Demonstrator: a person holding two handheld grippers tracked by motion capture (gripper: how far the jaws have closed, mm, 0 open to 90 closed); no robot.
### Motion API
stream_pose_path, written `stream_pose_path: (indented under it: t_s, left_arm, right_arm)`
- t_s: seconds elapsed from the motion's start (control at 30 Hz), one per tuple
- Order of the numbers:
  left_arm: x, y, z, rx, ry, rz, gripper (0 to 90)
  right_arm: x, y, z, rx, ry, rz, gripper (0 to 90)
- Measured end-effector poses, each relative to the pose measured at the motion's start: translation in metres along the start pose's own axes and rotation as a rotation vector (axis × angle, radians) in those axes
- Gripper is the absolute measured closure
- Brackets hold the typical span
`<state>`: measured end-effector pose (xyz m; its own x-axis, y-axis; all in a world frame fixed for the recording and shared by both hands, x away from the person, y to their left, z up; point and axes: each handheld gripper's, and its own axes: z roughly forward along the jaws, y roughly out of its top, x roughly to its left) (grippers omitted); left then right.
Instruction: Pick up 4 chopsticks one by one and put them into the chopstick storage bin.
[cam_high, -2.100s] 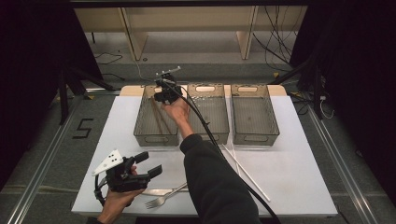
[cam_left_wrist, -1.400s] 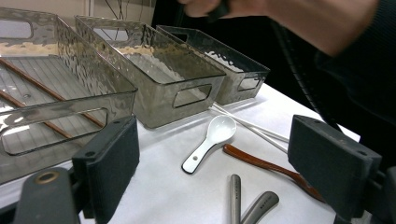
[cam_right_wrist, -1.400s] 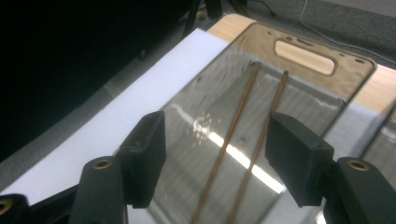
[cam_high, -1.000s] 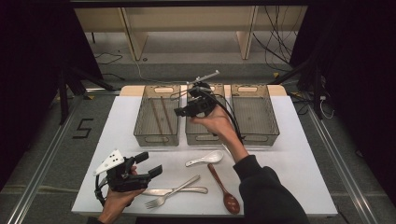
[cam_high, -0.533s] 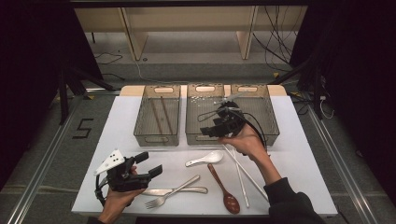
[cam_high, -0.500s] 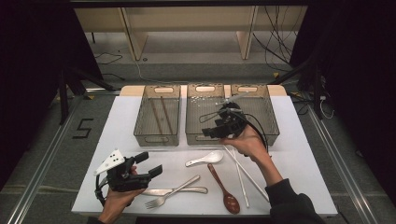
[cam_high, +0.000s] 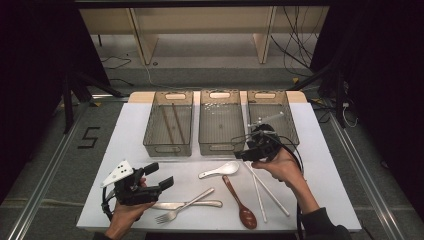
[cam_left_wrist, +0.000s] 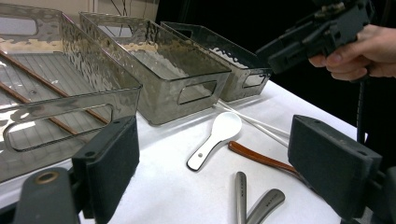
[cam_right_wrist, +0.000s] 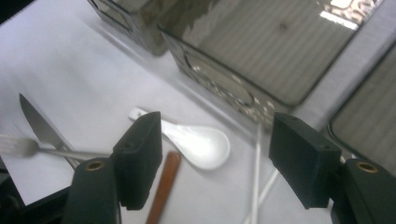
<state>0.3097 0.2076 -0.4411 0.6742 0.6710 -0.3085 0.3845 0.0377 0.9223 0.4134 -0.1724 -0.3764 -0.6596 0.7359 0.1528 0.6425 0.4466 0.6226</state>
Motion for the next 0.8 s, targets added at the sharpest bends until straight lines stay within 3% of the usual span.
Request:
stream_pose_path:
  t_s: [0.43, 0.8]
  left_arm:
    - [0.0, 0.0, 0.0, 0.004, 0.0, 0.008, 16.2]
    - [-0.001, 0.0, 0.0, 0.001, -0.002, 0.009, 16.2]
  right_arm:
    - [-0.014, -0.047, 0.001, 0.104, -0.038, 0.042, 37.3]
    - [-0.019, -0.065, 0.011, 0.239, -0.081, 0.034, 42.5]
